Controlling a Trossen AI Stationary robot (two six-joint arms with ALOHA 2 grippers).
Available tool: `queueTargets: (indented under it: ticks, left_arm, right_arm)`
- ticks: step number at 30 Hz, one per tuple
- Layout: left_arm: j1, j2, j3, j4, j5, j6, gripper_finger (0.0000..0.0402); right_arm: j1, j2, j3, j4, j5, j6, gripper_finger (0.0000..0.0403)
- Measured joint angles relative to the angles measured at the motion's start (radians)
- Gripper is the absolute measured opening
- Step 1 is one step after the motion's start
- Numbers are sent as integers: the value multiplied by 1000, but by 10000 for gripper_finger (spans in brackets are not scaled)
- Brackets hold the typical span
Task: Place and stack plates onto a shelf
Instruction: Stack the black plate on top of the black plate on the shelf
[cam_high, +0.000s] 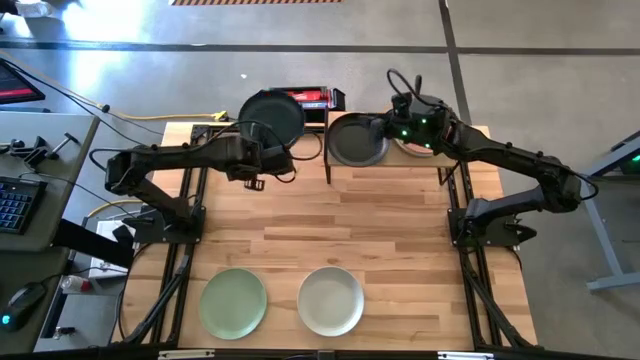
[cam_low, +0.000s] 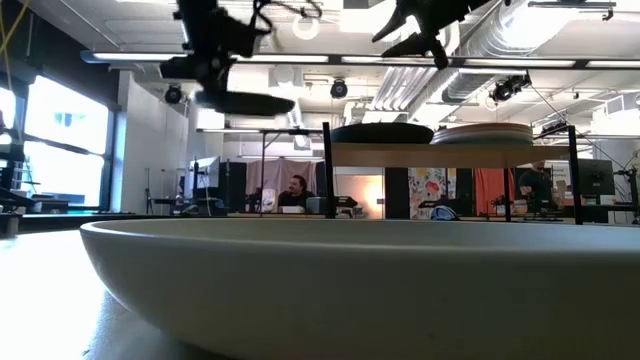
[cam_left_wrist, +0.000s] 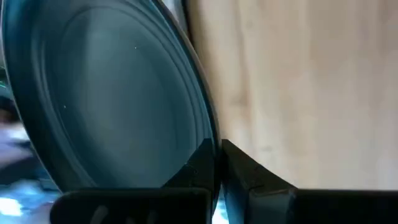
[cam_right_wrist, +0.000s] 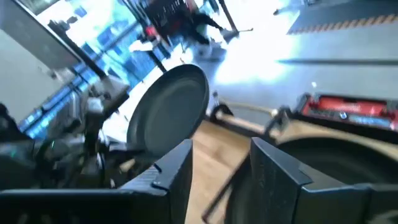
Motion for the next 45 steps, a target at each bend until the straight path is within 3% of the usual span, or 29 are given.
queueTargets:
  ticks: [9,13,30,45]
  left_arm:
    - [-75,-1,87,6,-180,358,4]
    - [-104,-1,90,20,-204,456,7]
    - [-225,-1,90,22,-183,545,5]
    - [-271,-1,90,59,-183,621,5]
  right_arm:
    - [-17,1,1,39,-3,1,141]
    - [3,15,1,36,-5,25,135]
    - [110,126,1,33,-7,181,117]
    - [147,134,1,37,15,222,116]
